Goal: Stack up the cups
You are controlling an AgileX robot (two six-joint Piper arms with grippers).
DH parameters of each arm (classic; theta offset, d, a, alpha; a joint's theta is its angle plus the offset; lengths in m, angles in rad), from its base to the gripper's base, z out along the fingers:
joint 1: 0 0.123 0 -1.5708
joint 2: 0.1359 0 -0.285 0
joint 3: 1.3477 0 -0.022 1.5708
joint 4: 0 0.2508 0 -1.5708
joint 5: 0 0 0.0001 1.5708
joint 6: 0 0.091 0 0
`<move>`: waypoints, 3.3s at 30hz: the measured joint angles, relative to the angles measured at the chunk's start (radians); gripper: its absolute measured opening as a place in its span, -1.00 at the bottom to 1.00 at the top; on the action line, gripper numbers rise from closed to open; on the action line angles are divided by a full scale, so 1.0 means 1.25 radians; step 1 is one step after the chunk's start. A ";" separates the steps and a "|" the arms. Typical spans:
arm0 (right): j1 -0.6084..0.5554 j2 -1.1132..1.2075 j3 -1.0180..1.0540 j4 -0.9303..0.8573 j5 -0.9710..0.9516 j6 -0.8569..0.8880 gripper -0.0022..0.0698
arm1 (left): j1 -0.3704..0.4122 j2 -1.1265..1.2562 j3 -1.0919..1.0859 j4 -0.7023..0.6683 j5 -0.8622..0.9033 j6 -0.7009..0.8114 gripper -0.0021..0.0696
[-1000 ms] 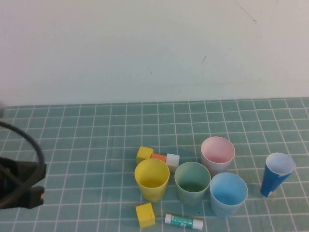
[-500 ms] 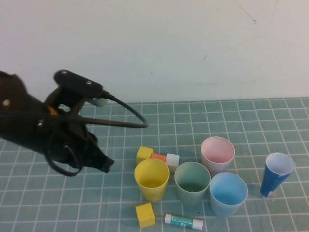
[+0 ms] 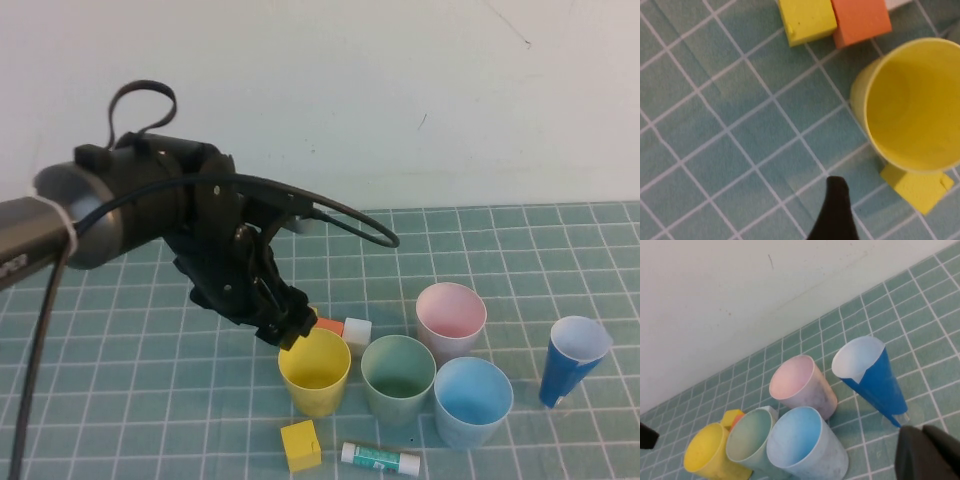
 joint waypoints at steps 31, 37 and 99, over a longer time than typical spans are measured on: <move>0.000 0.000 0.000 0.000 0.000 -0.004 -0.95 | -0.023 0.017 -0.064 -0.016 -0.017 -0.050 -0.91; 0.000 0.000 0.000 0.000 0.000 -0.018 -0.95 | -0.103 -0.051 -0.073 -0.016 -0.004 -0.032 -0.91; 0.000 0.657 -0.659 -0.001 0.415 -0.600 -0.95 | -0.132 -0.531 0.253 0.082 -0.069 -0.151 -0.94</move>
